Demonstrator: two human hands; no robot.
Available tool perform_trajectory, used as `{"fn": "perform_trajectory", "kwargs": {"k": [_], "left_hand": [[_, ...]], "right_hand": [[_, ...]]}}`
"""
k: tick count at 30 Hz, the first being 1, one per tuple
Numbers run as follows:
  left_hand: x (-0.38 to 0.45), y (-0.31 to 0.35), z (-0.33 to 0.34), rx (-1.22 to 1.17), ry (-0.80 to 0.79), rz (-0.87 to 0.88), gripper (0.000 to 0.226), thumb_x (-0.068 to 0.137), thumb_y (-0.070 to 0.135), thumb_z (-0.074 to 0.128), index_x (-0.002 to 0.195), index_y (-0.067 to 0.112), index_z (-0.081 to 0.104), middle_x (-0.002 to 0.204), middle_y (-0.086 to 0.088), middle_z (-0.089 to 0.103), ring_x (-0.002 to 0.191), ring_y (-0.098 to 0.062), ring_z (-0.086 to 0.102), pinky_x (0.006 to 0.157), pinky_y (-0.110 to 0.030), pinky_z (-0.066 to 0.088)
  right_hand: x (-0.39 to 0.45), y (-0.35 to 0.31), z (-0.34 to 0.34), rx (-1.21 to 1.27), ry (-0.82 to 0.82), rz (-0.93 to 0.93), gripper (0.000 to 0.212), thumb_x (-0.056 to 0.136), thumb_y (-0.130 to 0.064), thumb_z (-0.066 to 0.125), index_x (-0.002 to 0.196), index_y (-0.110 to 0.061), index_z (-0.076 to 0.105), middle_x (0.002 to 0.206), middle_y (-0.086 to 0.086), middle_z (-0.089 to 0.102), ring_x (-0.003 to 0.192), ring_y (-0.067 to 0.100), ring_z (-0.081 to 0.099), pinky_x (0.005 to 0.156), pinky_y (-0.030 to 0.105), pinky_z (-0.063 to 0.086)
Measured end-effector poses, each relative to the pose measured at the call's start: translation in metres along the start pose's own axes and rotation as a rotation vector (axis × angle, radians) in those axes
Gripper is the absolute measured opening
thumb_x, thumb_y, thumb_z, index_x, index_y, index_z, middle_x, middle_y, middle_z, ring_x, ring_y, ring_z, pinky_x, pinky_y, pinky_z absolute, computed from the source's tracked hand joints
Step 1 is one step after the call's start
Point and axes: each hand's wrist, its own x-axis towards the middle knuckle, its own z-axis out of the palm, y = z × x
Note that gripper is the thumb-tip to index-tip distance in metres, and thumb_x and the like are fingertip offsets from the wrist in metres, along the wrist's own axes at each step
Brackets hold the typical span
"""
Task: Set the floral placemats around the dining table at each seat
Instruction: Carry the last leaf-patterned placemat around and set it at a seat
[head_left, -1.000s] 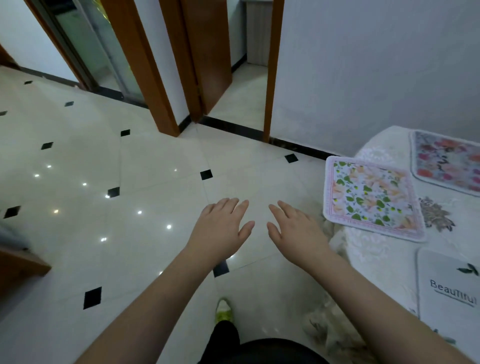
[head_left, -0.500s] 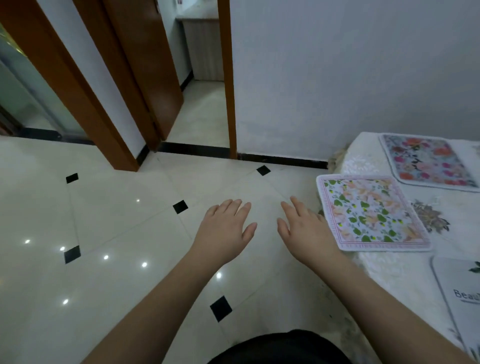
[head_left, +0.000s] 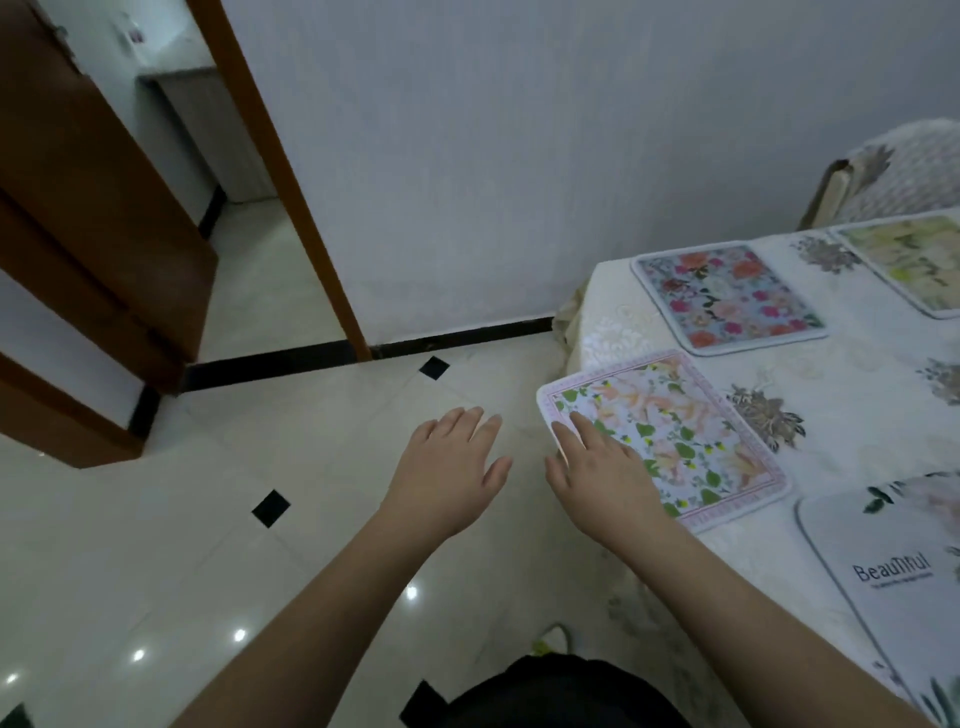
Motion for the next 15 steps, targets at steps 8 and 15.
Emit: {"fn": "perform_trajectory", "kwargs": {"k": [8,15], "left_hand": [[0.11,0.021,0.0,0.071,-0.025,0.144,0.069,0.092,0.053,0.018,0.141,0.019,0.051,0.142,-0.004,0.055,0.132,-0.022,0.05,0.106,-0.041,0.04],[0.189,0.045,0.006,0.068,-0.069,0.331,0.075,0.09,0.056,0.012,0.142,0.018,0.05,0.141,-0.004,0.055,0.132,-0.024,0.049,0.105,-0.04,0.038]], "right_hand": [[0.066,0.056,-0.015,0.043,0.006,0.087,0.053,0.103,-0.04,0.029,0.152,-0.02,0.026,0.161,0.007,0.019,0.142,0.024,0.032,0.112,0.039,0.025],[0.08,0.101,-0.01,0.127,-0.006,0.263,0.056,0.103,-0.042,0.025,0.154,-0.02,0.019,0.162,0.007,0.015,0.148,0.023,0.017,0.118,0.042,0.015]]}}
